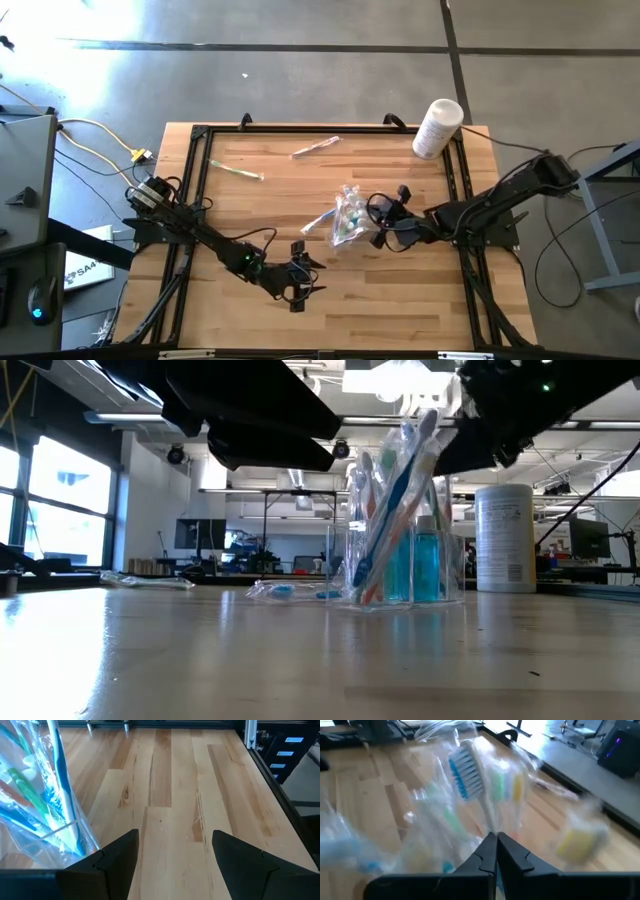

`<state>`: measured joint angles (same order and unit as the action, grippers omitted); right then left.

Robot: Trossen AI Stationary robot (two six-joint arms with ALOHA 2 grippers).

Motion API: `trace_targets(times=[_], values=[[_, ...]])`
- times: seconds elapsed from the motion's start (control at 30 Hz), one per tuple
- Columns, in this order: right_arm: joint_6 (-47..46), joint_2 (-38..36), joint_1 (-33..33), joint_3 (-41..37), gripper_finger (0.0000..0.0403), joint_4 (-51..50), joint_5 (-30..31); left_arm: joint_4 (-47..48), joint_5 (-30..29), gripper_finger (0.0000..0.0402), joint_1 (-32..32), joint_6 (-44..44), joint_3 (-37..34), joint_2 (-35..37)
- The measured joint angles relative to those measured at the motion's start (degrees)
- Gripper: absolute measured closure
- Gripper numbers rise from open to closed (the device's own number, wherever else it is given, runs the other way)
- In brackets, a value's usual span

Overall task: Pick & Place toothbrushing station
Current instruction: Put the blue toothbrush into the transparent organizer

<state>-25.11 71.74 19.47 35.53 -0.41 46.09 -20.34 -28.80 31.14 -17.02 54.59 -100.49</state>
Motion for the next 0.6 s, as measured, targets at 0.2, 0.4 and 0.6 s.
trace_targets(times=[0.2, 0.4, 0.6], values=[[-5.70, -2.24, 0.01, -5.67, 0.0401, -0.38, 0.93, -0.01, -0.05, 0.0154, 0.00, 0.00, 0.00, 0.00], [-8.10, -2.38, 0.01, -8.46, 0.0401, 2.36, 0.20, -0.02, -0.24, 0.0154, 0.00, 0.00, 0.00, 0.00], [-7.86, -2.39, 0.01, -8.51, 0.0395, 2.41, 0.85, -0.06, -0.28, 0.0154, 0.00, 0.00, 0.00, 0.00]])
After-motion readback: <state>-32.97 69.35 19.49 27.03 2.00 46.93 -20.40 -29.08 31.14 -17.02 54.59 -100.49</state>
